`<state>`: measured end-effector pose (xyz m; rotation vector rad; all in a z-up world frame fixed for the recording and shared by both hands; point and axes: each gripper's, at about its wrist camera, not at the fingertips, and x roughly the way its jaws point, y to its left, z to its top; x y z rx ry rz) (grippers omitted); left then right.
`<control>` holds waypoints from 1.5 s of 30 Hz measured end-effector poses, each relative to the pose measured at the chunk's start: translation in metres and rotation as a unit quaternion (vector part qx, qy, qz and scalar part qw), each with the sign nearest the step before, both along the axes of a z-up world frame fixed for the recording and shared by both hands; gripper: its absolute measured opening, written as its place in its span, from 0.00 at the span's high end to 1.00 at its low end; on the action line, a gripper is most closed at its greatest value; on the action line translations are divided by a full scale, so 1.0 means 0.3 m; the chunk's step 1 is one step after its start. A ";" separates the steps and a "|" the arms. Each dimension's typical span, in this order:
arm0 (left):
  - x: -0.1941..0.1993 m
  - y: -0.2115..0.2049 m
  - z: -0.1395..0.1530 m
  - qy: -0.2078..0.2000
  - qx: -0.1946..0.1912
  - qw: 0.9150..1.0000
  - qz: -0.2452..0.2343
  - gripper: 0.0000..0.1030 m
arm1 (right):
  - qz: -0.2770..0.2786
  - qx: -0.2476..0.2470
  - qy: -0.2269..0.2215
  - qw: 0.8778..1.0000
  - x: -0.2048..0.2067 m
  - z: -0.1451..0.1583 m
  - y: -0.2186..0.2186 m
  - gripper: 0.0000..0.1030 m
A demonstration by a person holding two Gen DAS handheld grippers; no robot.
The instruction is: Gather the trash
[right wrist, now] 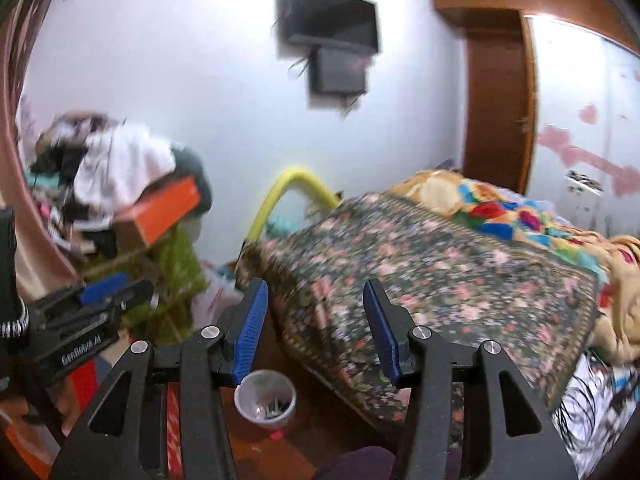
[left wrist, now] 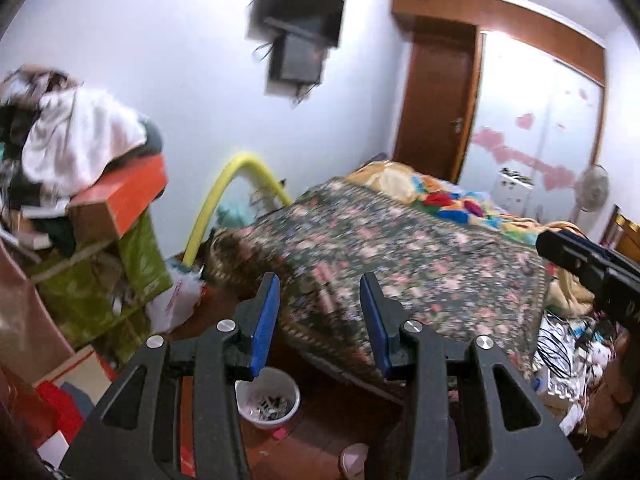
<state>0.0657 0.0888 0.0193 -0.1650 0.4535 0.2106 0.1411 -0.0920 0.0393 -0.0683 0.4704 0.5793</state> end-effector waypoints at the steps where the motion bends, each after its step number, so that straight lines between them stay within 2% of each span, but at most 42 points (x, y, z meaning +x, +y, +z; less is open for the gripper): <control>1: -0.016 -0.021 0.007 -0.006 0.004 1.000 -0.006 0.61 | -0.010 0.006 -0.005 1.000 -0.018 0.008 -0.017 0.55; 3: -0.049 -0.064 0.019 -0.017 0.011 1.000 -0.023 0.61 | -0.031 0.021 -0.015 0.999 -0.061 0.016 -0.052 0.54; 5: -0.080 -0.097 0.024 -0.023 0.016 0.999 -0.030 0.61 | -0.052 0.031 -0.024 0.998 -0.102 0.017 -0.080 0.46; 6: -0.093 -0.112 0.024 -0.026 0.020 0.999 -0.033 0.61 | -0.064 0.036 -0.028 0.997 -0.125 0.013 -0.092 0.39; 8: -0.120 -0.139 0.020 -0.028 0.027 0.998 -0.040 0.60 | -0.083 0.041 -0.035 0.995 -0.162 0.002 -0.108 0.36; 10: -0.137 -0.154 0.012 -0.027 0.030 0.998 -0.045 0.52 | -0.093 0.034 -0.038 0.994 -0.187 -0.010 -0.109 0.30; 11: -0.146 -0.156 0.007 -0.027 0.030 0.998 -0.044 0.42 | -0.097 0.033 -0.037 0.994 -0.195 -0.016 -0.115 0.26; 12: -0.154 -0.156 0.002 -0.029 0.028 0.998 -0.043 0.37 | -0.101 0.033 -0.037 0.994 -0.206 -0.022 -0.127 0.19; 14: -0.165 -0.159 -0.009 -0.030 0.026 0.998 -0.041 0.34 | -0.115 0.029 -0.041 0.992 -0.220 -0.035 -0.134 0.16; 18: -0.188 -0.154 -0.025 -0.029 0.021 0.998 -0.043 0.20 | -0.124 0.016 -0.033 0.992 -0.232 -0.056 -0.145 0.04; 21: -0.205 -0.164 -0.032 -0.033 0.031 0.998 -0.037 0.12 | -0.130 0.018 -0.030 0.991 -0.239 -0.066 -0.159 0.03; 26: -0.214 -0.156 -0.030 -0.033 0.021 0.998 -0.043 0.09 | -0.135 0.013 -0.032 0.990 -0.256 -0.065 -0.168 0.03; 45: -0.244 -0.133 -0.054 -0.038 0.011 0.999 -0.034 0.08 | -0.138 0.002 -0.042 0.990 -0.302 -0.058 -0.139 0.02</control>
